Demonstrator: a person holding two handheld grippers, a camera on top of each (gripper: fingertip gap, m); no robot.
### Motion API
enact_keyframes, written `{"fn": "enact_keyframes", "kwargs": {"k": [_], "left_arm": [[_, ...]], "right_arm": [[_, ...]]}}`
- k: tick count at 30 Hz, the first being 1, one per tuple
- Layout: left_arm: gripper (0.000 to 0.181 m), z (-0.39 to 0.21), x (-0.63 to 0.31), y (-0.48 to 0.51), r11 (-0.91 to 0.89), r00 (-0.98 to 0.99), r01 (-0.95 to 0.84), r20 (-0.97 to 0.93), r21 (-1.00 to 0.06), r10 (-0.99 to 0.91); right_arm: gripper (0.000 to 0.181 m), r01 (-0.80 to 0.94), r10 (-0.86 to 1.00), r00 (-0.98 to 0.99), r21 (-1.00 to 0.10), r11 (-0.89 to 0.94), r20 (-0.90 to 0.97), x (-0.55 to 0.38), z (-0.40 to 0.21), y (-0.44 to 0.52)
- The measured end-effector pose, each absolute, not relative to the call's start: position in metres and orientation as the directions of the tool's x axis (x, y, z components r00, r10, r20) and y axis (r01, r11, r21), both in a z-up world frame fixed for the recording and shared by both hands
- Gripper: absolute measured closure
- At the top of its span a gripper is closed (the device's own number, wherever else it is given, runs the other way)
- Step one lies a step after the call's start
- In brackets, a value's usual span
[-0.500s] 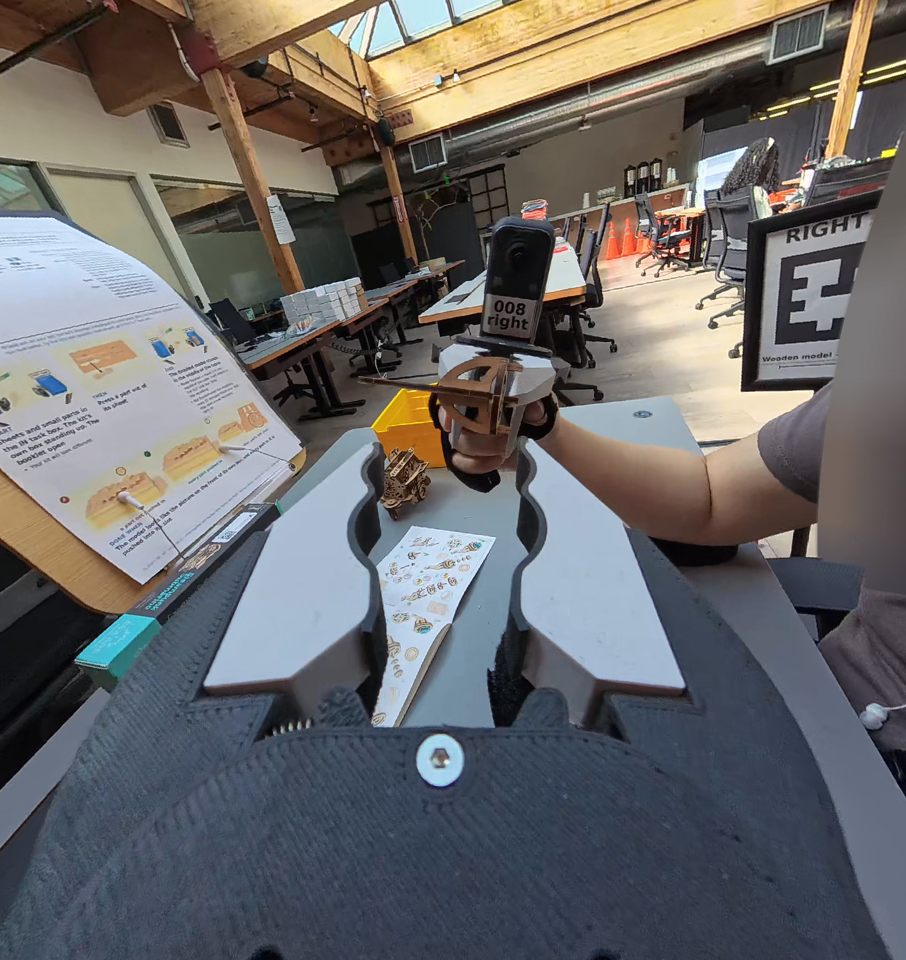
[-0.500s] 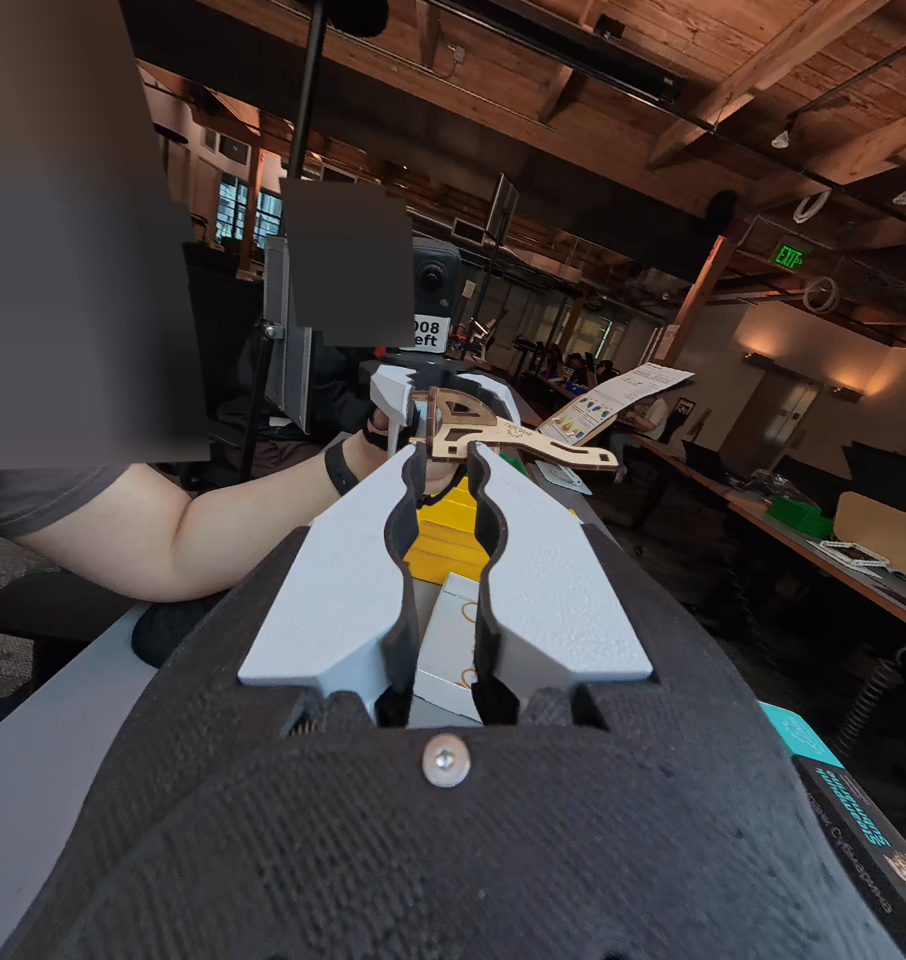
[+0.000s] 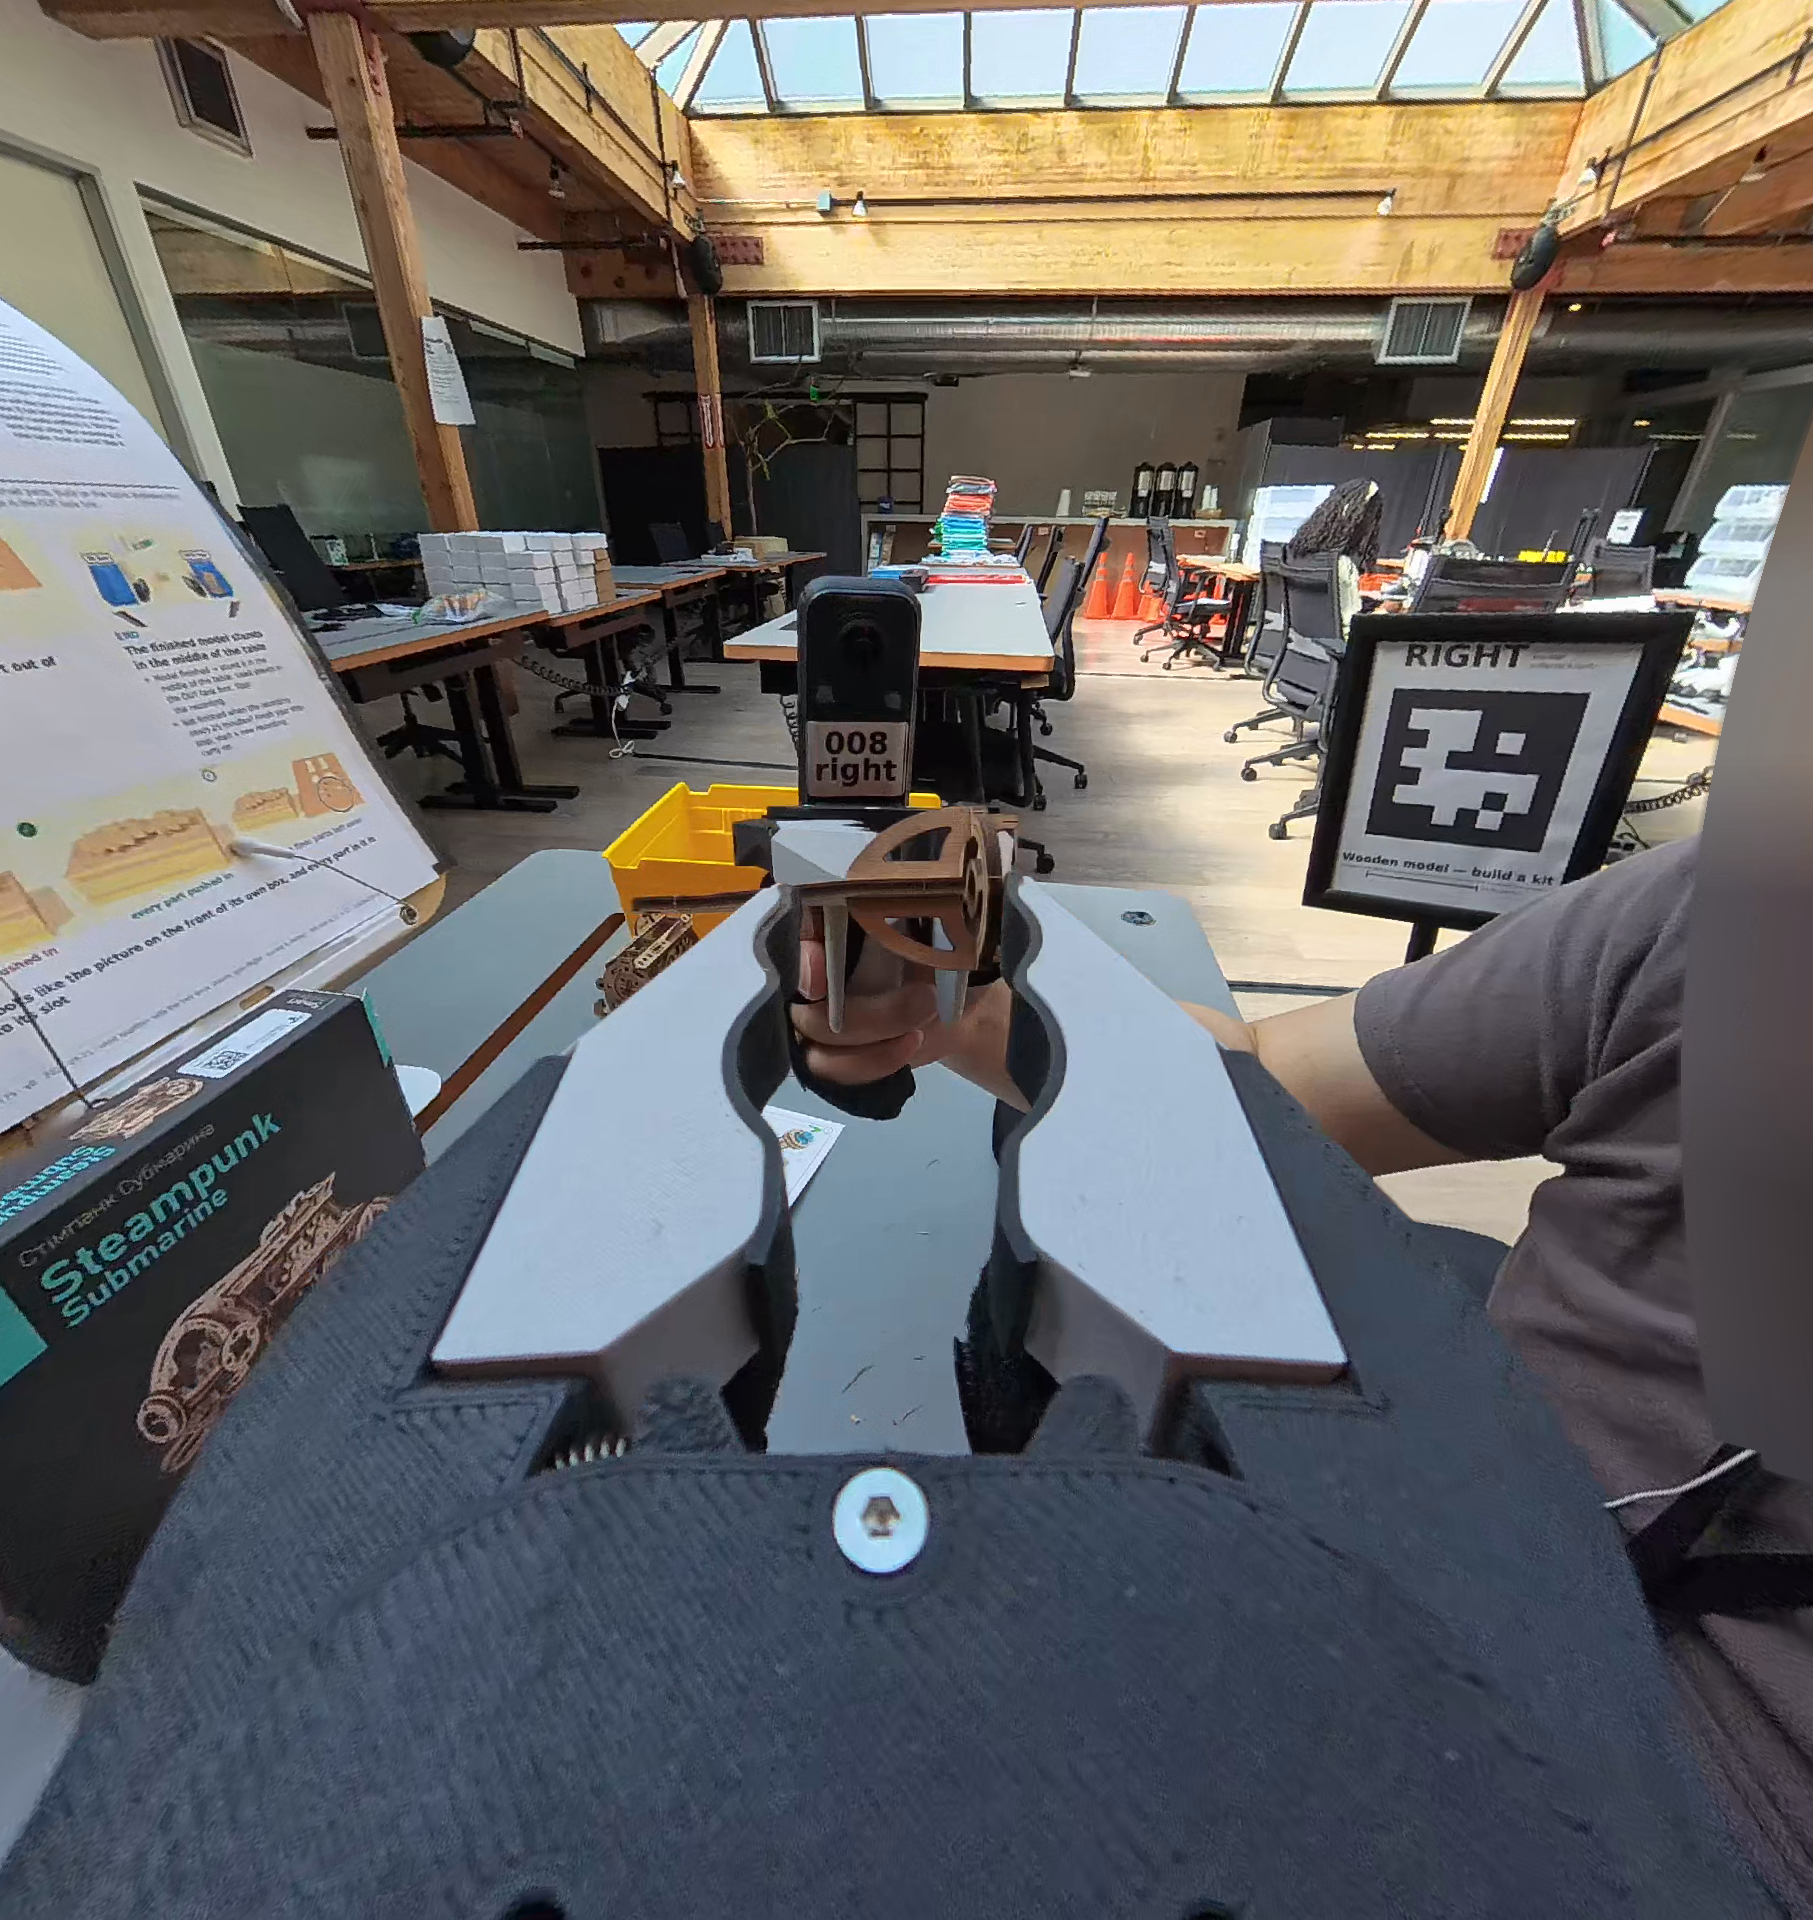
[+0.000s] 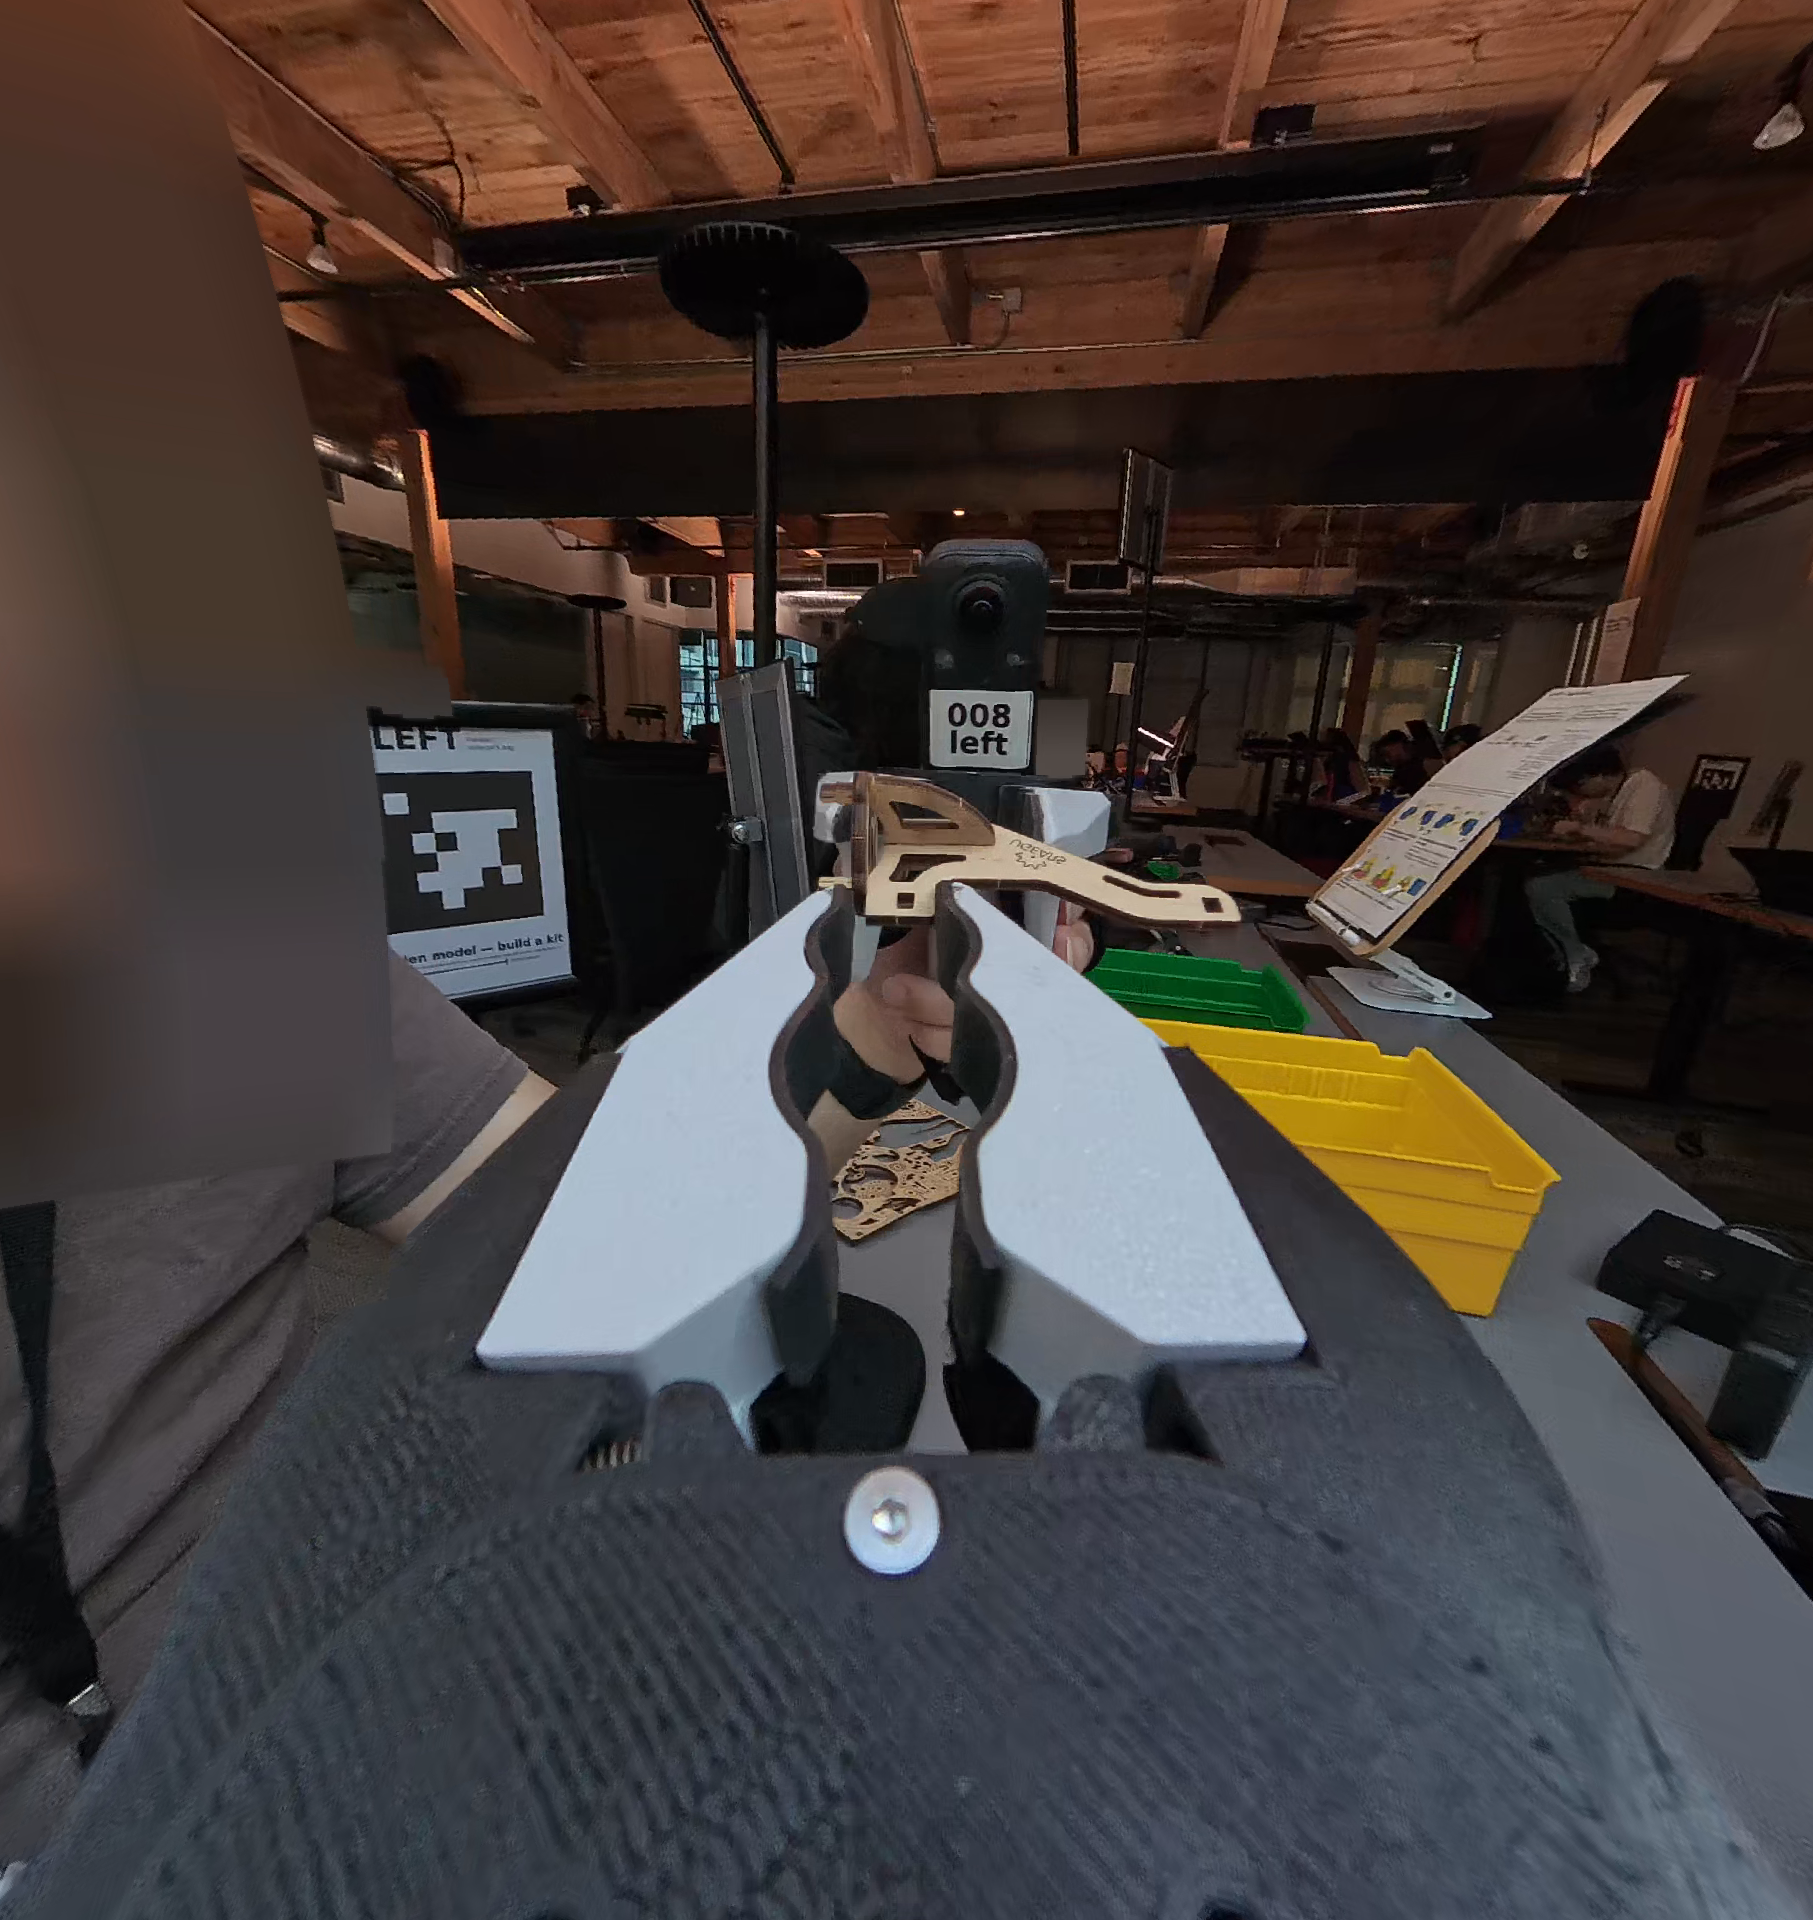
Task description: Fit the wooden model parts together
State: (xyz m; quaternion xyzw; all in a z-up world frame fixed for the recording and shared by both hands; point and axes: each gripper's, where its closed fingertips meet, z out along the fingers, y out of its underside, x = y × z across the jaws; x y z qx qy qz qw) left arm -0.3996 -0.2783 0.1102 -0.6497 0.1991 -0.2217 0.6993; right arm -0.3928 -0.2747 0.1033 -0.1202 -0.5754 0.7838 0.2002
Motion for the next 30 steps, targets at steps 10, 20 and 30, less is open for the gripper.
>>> {"fn": "enact_keyframes", "kwargs": {"k": [10,20,30], "left_arm": [[0.142,0.093,-0.392,-0.277,0.118,0.828,-0.245,-0.271,-0.962,-0.49],[0.15,0.094,-0.37,-0.294,0.246,0.71,-0.548,-0.6,-0.799,-0.367],[0.156,0.094,-0.351,-0.303,0.267,0.62,-0.67,-0.72,-0.693,-0.312]], "right_arm": [[0.167,-0.337,0.543,-0.763,-0.933,0.13,0.351,-0.387,0.09,-0.284],[0.167,-0.427,0.472,-0.507,-0.686,0.589,0.721,-0.367,0.093,-0.299],[0.167,-0.488,0.348,-0.393,-0.513,0.706,0.851,-0.346,0.097,-0.307]]}}
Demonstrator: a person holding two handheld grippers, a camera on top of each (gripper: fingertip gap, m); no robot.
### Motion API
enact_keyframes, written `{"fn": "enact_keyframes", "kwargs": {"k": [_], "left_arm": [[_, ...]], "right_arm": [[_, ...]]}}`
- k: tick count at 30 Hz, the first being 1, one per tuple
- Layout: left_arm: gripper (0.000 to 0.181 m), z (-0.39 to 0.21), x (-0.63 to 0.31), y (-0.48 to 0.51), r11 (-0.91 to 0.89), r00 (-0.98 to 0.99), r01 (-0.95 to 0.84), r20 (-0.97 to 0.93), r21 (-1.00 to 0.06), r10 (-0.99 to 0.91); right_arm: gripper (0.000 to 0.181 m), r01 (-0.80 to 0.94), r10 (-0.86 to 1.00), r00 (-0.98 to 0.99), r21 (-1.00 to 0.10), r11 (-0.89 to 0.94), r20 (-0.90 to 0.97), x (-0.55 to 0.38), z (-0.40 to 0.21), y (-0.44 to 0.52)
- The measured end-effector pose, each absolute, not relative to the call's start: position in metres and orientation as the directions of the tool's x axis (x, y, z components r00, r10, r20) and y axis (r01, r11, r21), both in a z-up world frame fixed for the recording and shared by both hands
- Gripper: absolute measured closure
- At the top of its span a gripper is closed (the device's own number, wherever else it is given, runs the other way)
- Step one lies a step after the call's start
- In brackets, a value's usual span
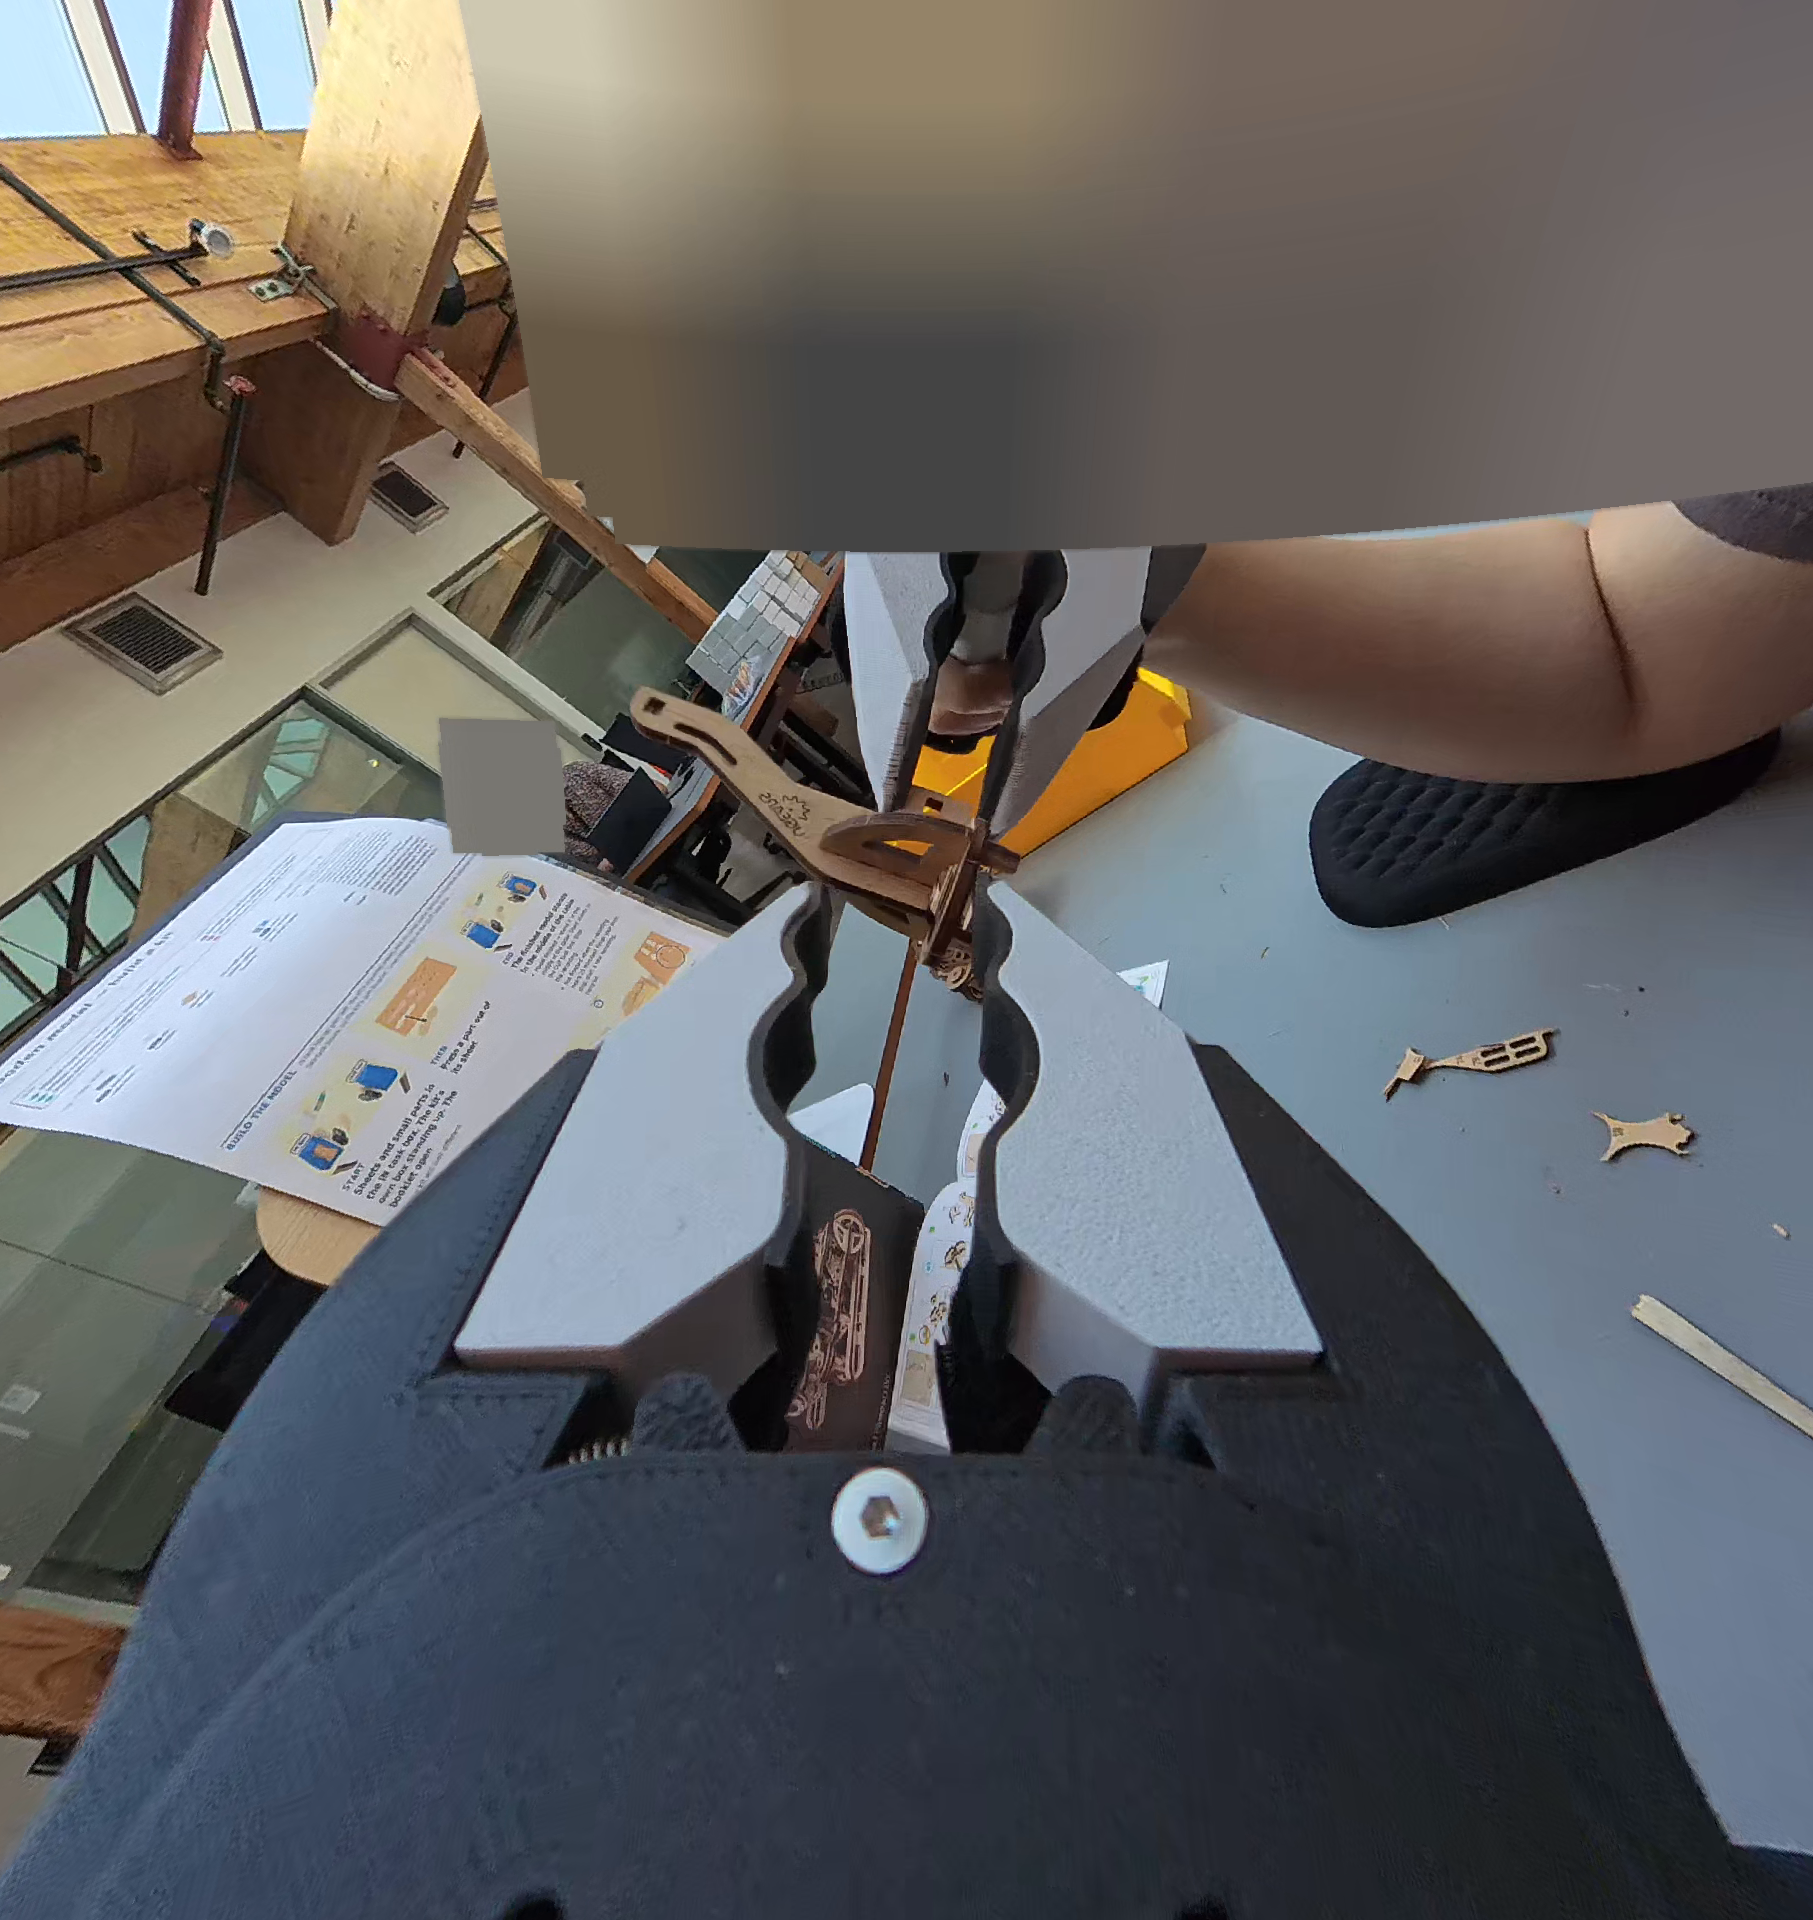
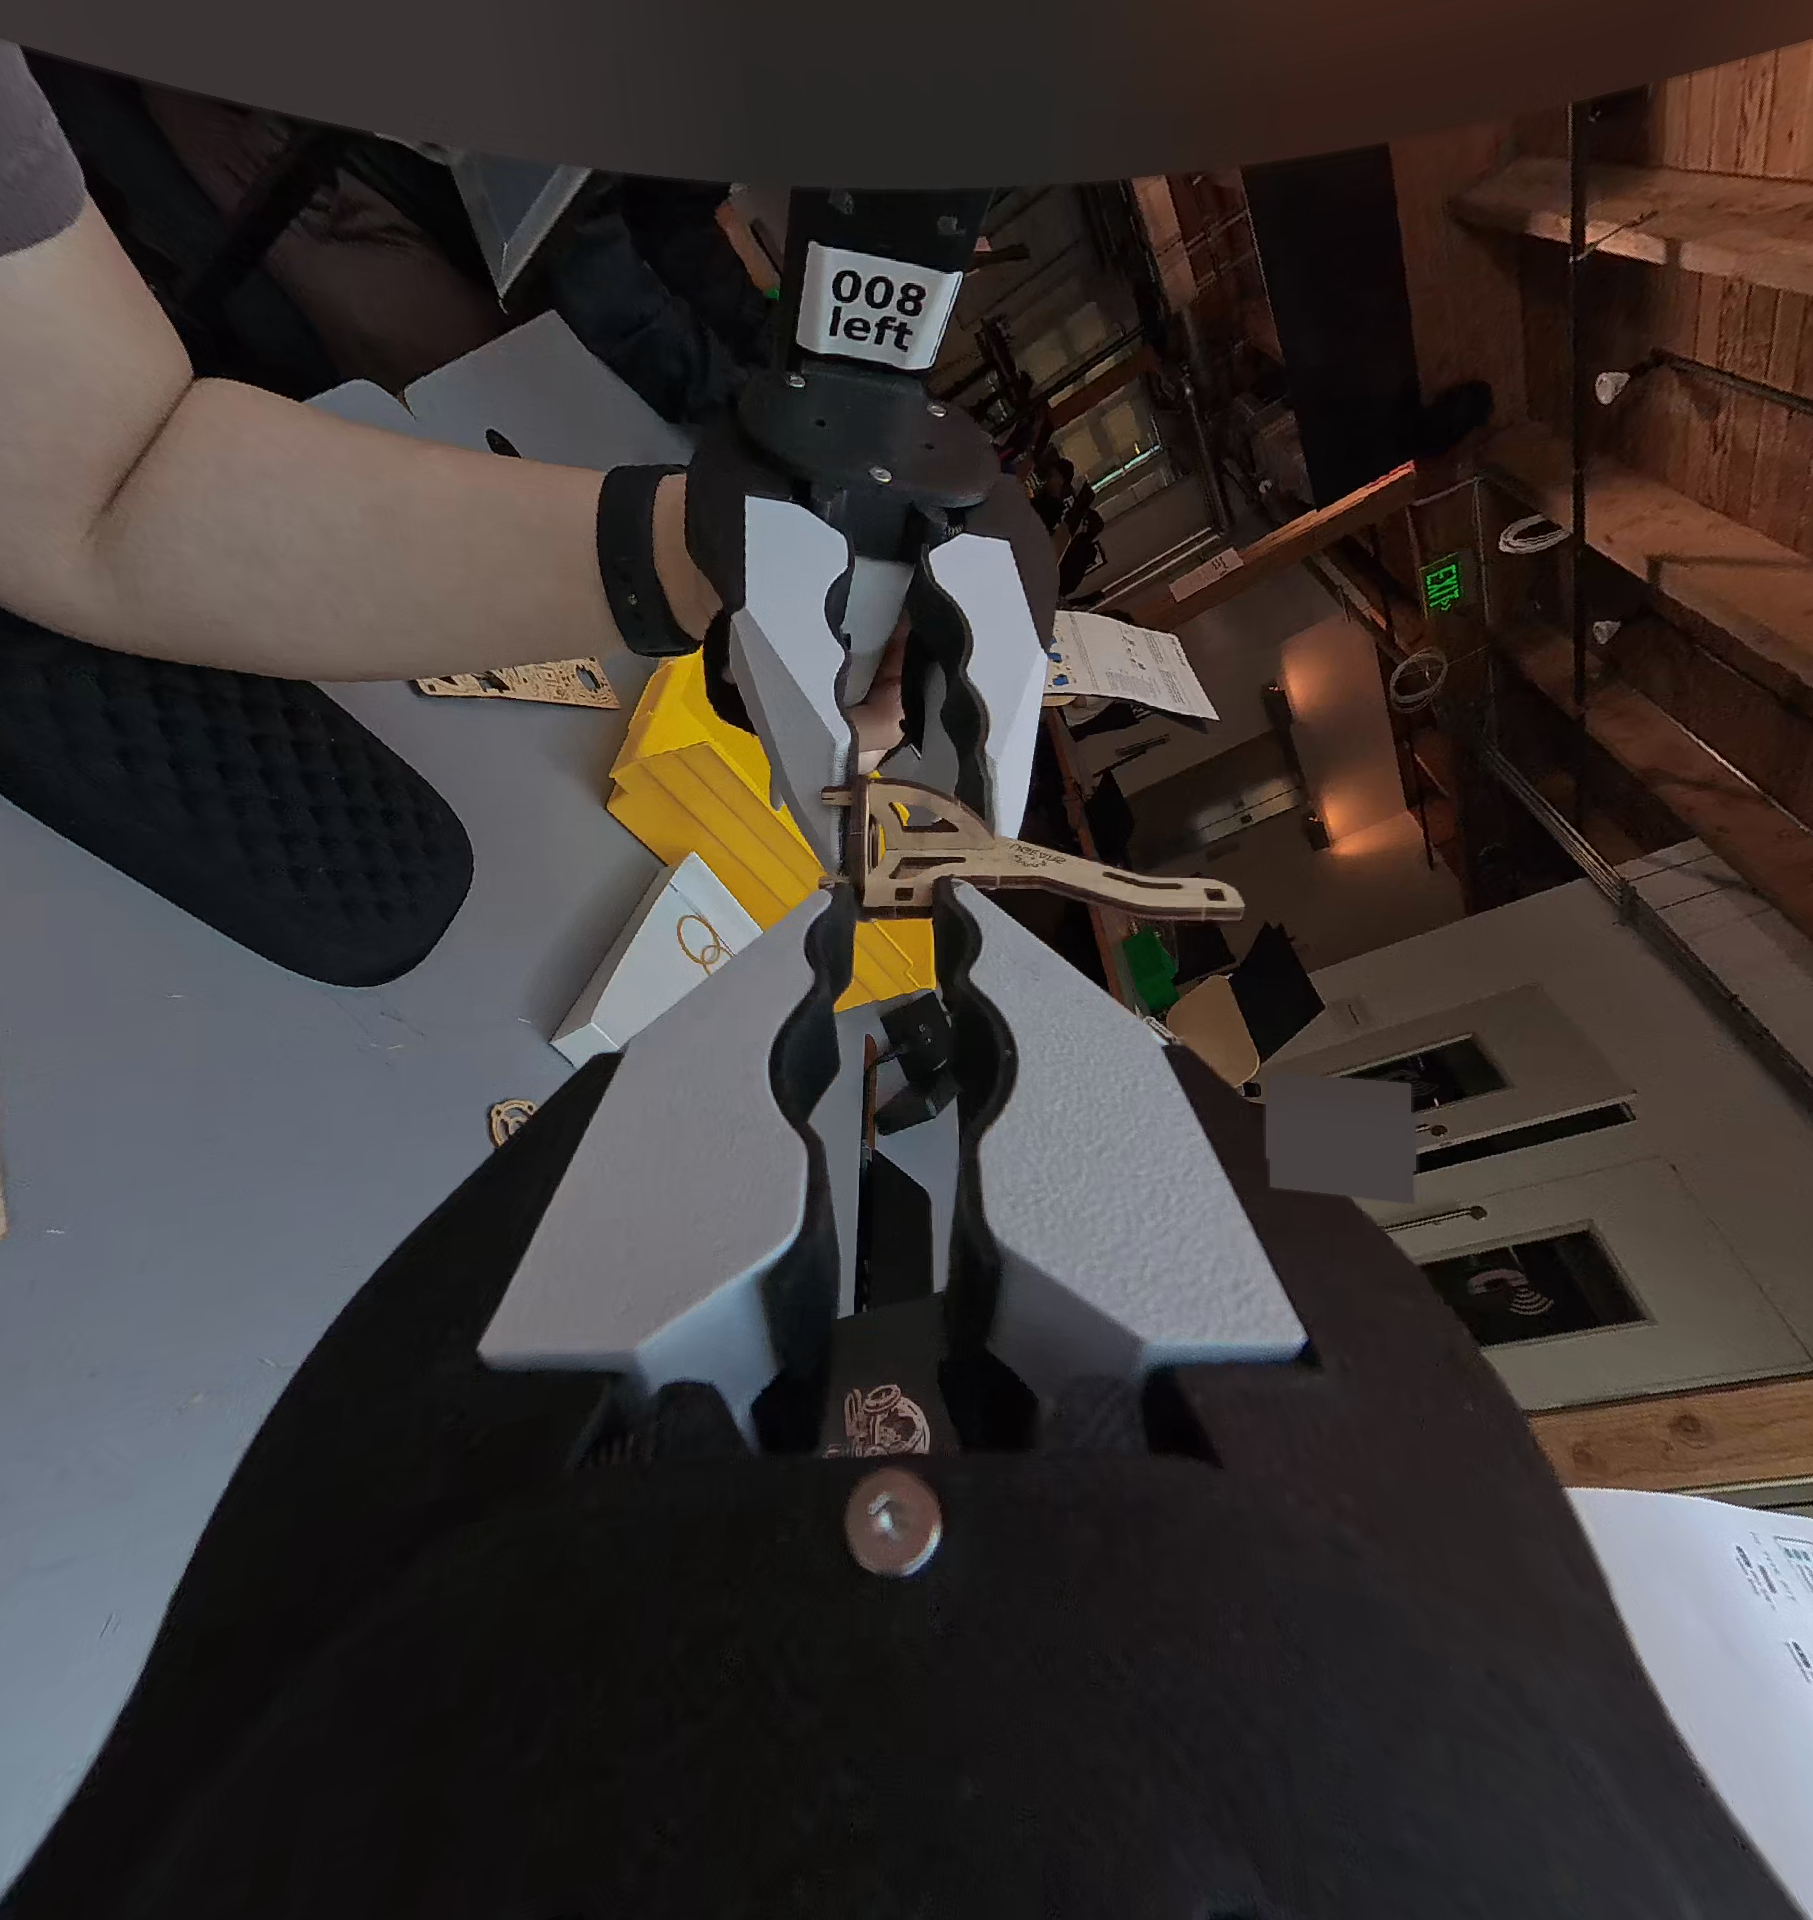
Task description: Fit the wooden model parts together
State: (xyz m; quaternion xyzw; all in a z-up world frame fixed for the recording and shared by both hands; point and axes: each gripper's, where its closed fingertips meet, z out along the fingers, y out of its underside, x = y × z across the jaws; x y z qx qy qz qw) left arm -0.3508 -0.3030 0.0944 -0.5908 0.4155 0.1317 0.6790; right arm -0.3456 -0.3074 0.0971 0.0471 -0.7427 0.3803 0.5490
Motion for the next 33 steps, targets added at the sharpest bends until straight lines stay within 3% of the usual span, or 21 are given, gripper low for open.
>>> {"fn": "enact_keyframes", "kwargs": {"k": [1,5,11,17,33], "left_arm": [[0.16,0.092,-0.352,-0.304,0.245,0.615,-0.685,-0.724,-0.687,-0.312],[0.149,0.093,-0.358,-0.31,0.19,0.617,-0.714,-0.734,-0.674,-0.284],[0.147,0.084,-0.346,-0.308,0.14,0.532,-0.805,-0.806,-0.577,-0.26],[0.152,0.079,-0.354,-0.305,0.092,0.52,-0.829,-0.82,-0.552,-0.24],[0.157,0.066,-0.349,-0.301,0.098,0.502,-0.829,-0.809,-0.551,-0.305]], "right_arm": [[0.167,-0.489,0.336,-0.377,-0.494,0.719,0.863,-0.345,0.097,-0.306],[0.167,-0.447,0.326,-0.331,-0.452,0.772,0.885,-0.35,0.096,-0.296],[0.167,-0.35,0.278,-0.364,-0.407,0.844,0.889,-0.355,0.08,-0.292],[0.167,-0.271,0.307,-0.479,-0.471,0.839,0.822,-0.352,0.065,-0.29],[0.166,-0.28,0.301,-0.51,-0.486,0.828,0.806,-0.35,0.061,-0.291]]}}
